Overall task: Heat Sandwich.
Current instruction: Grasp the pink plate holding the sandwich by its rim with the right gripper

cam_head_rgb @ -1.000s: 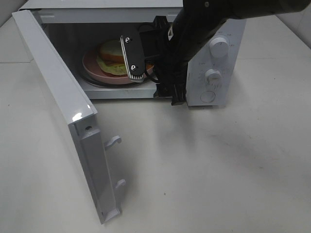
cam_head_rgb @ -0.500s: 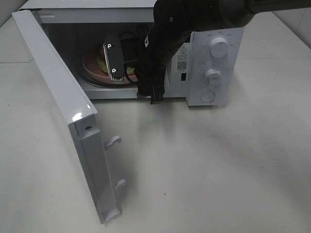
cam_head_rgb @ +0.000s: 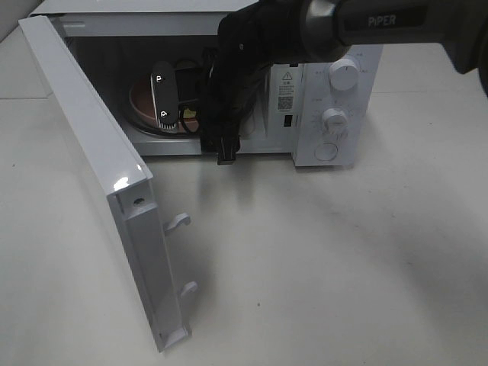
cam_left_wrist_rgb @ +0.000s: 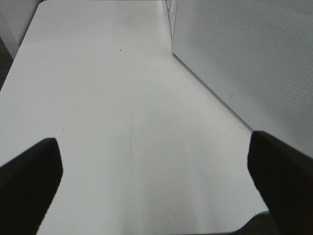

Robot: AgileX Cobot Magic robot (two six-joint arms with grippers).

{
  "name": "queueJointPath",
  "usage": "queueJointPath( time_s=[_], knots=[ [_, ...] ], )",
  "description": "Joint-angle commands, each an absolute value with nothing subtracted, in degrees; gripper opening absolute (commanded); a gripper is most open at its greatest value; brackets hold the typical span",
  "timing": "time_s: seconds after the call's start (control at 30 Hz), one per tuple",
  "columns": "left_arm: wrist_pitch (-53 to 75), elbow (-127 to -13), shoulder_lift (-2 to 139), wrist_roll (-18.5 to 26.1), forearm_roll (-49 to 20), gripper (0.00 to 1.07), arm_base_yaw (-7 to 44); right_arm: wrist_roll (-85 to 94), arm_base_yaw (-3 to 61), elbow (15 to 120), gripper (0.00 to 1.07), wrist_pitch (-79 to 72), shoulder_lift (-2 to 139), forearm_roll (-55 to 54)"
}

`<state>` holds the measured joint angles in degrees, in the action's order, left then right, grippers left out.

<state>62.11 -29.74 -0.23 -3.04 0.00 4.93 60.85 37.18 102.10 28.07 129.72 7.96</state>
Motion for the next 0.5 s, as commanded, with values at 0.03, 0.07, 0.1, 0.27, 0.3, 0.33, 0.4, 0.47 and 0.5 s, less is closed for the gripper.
queueJointPath(
  time_s=[0.03, 0.07, 0.1, 0.27, 0.3, 0.33, 0.4, 0.47, 0.5],
  knots=[
    [61.4, -29.7, -1.1, -3.3, 0.0, 0.98, 4.8, 59.1, 37.4, 104.6, 0.76, 28.7, 131.6, 8.3],
    [61.4, -29.7, -1.1, -3.3, 0.5, 0.98, 4.8, 58.7, 37.4, 105.2, 0.76, 28.8, 132.2, 8.3],
    [61.4, -29.7, -1.1, -3.3, 0.7, 0.98, 4.8, 58.3, 37.4, 105.9, 0.76, 29.0, 133.4, 8.3],
    [61.4, -29.7, -1.1, -3.3, 1.9, 0.98, 4.8, 58.2, 37.3, 106.6, 0.75, 28.9, 135.3, 8.3],
    [61.4, -29.7, -1.1, -3.3, 1.9, 0.98, 4.8, 58.2, 37.3, 106.6, 0.74, 28.9, 135.5, 8.3],
    [61.4, -29.7, -1.1, -3.3, 1.9, 0.98, 4.8, 58.2, 37.3, 106.6, 0.74, 28.9, 135.5, 8.3],
    [61.4, -29.7, -1.1, -3.3, 2.2, 0.98, 4.8, 58.2, 37.3, 106.6, 0.64, 29.4, 135.8, 8.4],
    [61.4, -29.7, -1.1, -3.3, 2.2, 0.98, 4.8, 58.2, 37.3, 106.6, 0.52, 29.7, 135.8, 8.4],
    [61.4, -29.7, -1.1, -3.3, 2.2, 0.98, 4.8, 58.2, 37.3, 106.6, 0.52, 29.7, 135.8, 8.4]
  ],
)
